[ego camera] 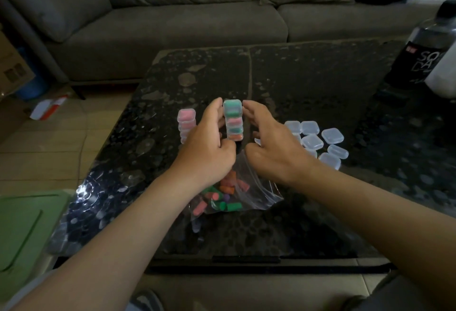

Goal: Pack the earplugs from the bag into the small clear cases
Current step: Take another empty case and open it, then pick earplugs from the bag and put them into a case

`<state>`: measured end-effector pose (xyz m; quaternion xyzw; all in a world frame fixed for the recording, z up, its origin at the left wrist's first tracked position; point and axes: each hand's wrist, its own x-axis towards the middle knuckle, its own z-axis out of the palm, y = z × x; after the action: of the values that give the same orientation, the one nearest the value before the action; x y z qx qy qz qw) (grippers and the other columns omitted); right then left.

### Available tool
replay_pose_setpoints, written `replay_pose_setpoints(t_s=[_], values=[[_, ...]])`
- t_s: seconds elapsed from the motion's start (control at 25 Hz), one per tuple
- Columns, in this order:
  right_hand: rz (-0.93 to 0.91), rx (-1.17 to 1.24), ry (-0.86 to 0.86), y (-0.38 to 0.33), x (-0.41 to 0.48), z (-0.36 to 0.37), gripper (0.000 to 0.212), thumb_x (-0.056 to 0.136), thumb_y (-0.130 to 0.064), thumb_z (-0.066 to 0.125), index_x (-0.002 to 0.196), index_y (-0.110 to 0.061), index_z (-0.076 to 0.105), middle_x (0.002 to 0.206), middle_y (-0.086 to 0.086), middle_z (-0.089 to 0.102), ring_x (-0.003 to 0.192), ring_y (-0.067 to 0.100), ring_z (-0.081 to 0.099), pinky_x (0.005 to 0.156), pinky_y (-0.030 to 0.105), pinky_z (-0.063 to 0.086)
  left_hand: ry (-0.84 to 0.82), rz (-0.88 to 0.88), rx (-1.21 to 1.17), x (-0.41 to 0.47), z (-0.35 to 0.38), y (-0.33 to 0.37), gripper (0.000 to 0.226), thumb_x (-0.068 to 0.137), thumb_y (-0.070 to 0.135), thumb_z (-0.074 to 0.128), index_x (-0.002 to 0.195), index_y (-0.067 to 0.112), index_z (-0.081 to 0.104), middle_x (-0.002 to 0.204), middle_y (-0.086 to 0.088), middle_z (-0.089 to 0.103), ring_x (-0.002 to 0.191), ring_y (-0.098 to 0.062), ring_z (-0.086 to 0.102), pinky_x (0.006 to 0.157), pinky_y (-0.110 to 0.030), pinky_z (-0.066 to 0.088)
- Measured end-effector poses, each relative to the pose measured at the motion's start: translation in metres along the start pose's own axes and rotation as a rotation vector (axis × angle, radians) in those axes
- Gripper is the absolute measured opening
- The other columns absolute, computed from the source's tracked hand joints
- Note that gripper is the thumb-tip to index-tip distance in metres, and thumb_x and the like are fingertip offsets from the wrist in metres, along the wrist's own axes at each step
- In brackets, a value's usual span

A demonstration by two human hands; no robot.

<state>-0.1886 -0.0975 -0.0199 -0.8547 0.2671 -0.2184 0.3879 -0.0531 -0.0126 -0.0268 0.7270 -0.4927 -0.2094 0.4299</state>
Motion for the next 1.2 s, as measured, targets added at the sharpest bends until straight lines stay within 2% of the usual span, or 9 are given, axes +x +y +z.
replay_pose_setpoints(t_s=[0.24, 0.4, 0.52, 0.68, 0.8, 0.88, 1.0, 1.08, 1.2], values=[[0.047, 0.024, 0.012, 0.001, 0.007, 0.002, 0.063, 0.091, -0.004, 0.057, 0.147, -0.025, 0.034, 0.116, -0.021, 0.047, 0.105, -0.003, 0.047, 0.075, 0.006, 0.042, 0.005, -0.015, 0.045, 0.013, 0.005, -0.003, 0.075, 0.098, 0.009, 0.058, 0.161, 0.021, 0.021, 0.154, 0.006, 0.047, 0.138, -0.008, 0.046, 0.117, -0.039, 0.042], [0.073, 0.015, 0.008, 0.005, 0.008, 0.004, 0.064, 0.089, -0.003, 0.057, 0.146, -0.024, 0.037, 0.118, -0.017, 0.050, 0.110, 0.001, 0.050, 0.089, 0.016, 0.045, 0.001, -0.009, 0.111, 0.015, 0.007, -0.005, 0.076, 0.097, 0.012, 0.059, 0.161, 0.022, 0.020, 0.153, 0.004, 0.048, 0.138, -0.010, 0.049, 0.116, -0.040, 0.043], [0.088, 0.023, -0.008, 0.006, 0.009, 0.004, 0.064, 0.089, -0.003, 0.057, 0.147, -0.024, 0.036, 0.116, -0.020, 0.049, 0.109, -0.001, 0.048, 0.083, 0.010, 0.043, 0.011, -0.012, 0.134, 0.016, 0.009, -0.007, 0.076, 0.096, 0.015, 0.060, 0.161, 0.022, 0.021, 0.153, 0.003, 0.049, 0.137, -0.011, 0.050, 0.114, -0.041, 0.046], [0.067, 0.037, -0.018, 0.005, 0.009, 0.006, 0.066, 0.086, -0.002, 0.056, 0.145, -0.024, 0.038, 0.118, -0.018, 0.052, 0.114, 0.003, 0.052, 0.097, 0.024, 0.047, 0.007, -0.020, 0.137, 0.017, 0.009, -0.007, 0.076, 0.096, 0.017, 0.061, 0.161, 0.021, 0.021, 0.152, 0.002, 0.049, 0.137, -0.012, 0.050, 0.114, -0.040, 0.045], [0.086, 0.054, -0.028, 0.005, 0.009, 0.003, 0.065, 0.088, -0.001, 0.056, 0.146, -0.025, 0.037, 0.114, -0.022, 0.050, 0.111, -0.001, 0.049, 0.093, 0.019, 0.045, -0.010, -0.038, 0.132, 0.016, 0.009, -0.005, 0.076, 0.097, 0.016, 0.062, 0.161, 0.021, 0.020, 0.150, 0.003, 0.050, 0.134, -0.011, 0.051, 0.113, -0.039, 0.046], [0.123, 0.029, -0.025, 0.007, 0.008, -0.002, 0.066, 0.090, -0.003, 0.056, 0.148, -0.025, 0.034, 0.123, -0.018, 0.051, 0.117, 0.002, 0.048, 0.095, 0.020, 0.044, -0.013, -0.030, 0.142, 0.014, 0.008, -0.003, 0.075, 0.097, 0.015, 0.061, 0.161, 0.021, 0.021, 0.144, 0.009, 0.050, 0.132, -0.010, 0.051, 0.112, -0.037, 0.046], [0.186, -0.068, 0.001, 0.012, 0.003, -0.012, 0.071, 0.091, -0.006, 0.058, 0.153, -0.024, 0.029, 0.151, -0.001, 0.045, 0.139, 0.013, 0.043, 0.110, 0.034, 0.044, 0.027, 0.011, 0.212, 0.006, 0.006, 0.003, 0.070, 0.097, 0.015, 0.060, 0.159, 0.019, 0.026, 0.143, 0.009, 0.048, 0.130, -0.007, 0.048, 0.108, -0.029, 0.044], [0.197, -0.170, 0.024, 0.014, -0.003, -0.023, 0.065, 0.092, -0.008, 0.060, 0.150, -0.023, 0.036, 0.148, 0.001, 0.048, 0.134, 0.013, 0.047, 0.107, 0.032, 0.044, 0.073, 0.094, 0.256, -0.003, 0.008, 0.010, 0.062, 0.097, 0.016, 0.061, 0.154, 0.018, 0.037, 0.148, 0.004, 0.048, 0.127, -0.005, 0.050, 0.106, -0.027, 0.045], [0.159, -0.336, 0.079, 0.017, -0.018, -0.040, 0.047, 0.091, -0.011, 0.061, 0.136, -0.022, 0.052, 0.132, -0.002, 0.057, 0.110, 0.008, 0.051, 0.094, 0.023, 0.042, 0.009, 0.195, 0.278, -0.018, 0.019, 0.024, 0.045, 0.097, 0.019, 0.062, 0.141, 0.019, 0.052, 0.133, 0.007, 0.050, 0.108, -0.011, 0.061, 0.093, -0.031, 0.055]])
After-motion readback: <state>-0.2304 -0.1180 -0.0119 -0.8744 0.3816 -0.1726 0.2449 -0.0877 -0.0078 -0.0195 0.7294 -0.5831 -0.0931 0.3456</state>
